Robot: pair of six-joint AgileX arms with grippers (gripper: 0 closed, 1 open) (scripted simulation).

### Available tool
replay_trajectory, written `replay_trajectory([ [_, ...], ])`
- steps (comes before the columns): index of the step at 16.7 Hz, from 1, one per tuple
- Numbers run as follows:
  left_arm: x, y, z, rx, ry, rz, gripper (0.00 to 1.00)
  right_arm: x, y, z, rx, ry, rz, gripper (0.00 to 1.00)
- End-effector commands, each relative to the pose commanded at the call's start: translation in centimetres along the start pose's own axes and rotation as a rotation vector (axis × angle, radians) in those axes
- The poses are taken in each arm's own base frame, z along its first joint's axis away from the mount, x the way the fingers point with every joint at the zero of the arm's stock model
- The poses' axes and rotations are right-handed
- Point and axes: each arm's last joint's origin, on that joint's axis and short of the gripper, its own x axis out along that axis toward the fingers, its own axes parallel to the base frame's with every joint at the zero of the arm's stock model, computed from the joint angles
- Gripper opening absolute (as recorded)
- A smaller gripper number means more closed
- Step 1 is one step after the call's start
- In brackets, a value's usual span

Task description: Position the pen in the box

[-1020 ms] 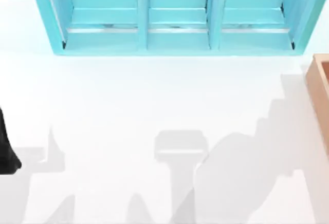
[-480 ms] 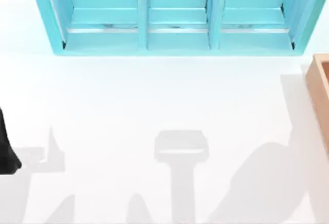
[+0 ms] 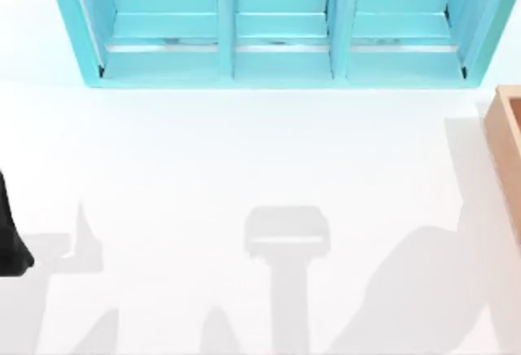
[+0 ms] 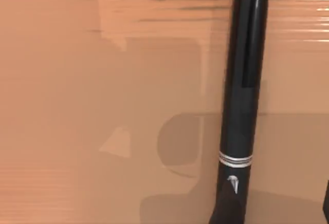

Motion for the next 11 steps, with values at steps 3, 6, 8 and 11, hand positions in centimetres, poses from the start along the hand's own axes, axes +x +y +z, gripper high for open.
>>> replay_trajectory([
  [3, 0.00, 0.00, 0.00, 0.000, 0.000, 0.000, 1.00, 0.00, 0.00, 0.00, 0.000, 0.000, 0.000, 0.83],
  [6, 0.00, 0.00, 0.00, 0.000, 0.000, 0.000, 1.00, 0.00, 0.00, 0.00, 0.000, 0.000, 0.000, 1.00],
  [8, 0.00, 0.00, 0.00, 0.000, 0.000, 0.000, 1.00, 0.00, 0.00, 0.00, 0.000, 0.000, 0.000, 1.00],
  [11, 0.00, 0.00, 0.00, 0.000, 0.000, 0.000, 1.00, 0.00, 0.00, 0.00, 0.000, 0.000, 0.000, 1.00],
])
